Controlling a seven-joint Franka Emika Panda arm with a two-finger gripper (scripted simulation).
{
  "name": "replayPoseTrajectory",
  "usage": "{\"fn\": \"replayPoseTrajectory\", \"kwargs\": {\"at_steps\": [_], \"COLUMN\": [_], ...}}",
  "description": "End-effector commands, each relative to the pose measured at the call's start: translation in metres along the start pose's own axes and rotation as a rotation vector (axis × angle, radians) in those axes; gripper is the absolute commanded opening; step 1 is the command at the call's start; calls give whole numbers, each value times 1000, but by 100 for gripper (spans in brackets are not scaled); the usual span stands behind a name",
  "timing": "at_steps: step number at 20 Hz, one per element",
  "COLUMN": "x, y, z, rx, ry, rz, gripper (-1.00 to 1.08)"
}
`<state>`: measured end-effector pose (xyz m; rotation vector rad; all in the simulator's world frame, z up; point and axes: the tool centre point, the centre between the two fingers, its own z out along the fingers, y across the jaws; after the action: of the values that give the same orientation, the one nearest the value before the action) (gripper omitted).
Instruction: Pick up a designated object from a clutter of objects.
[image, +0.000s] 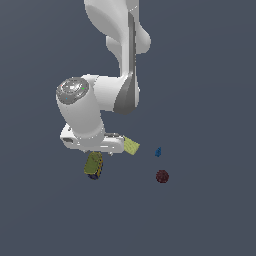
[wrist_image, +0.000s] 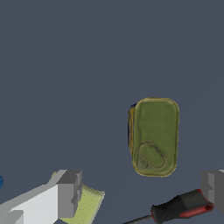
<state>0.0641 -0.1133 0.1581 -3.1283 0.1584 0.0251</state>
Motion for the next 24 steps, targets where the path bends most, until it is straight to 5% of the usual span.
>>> {"fn": "replayPoseTrajectory", "kwargs": {"at_steps": [1,9,24], "x": [6,13,13], "y": [12,34,35], "z": [17,46,89], "rx": [-2,-8,-8], "ry": [7,16,16], "rz": [11,31,33], "gripper": [100,100,100]}}
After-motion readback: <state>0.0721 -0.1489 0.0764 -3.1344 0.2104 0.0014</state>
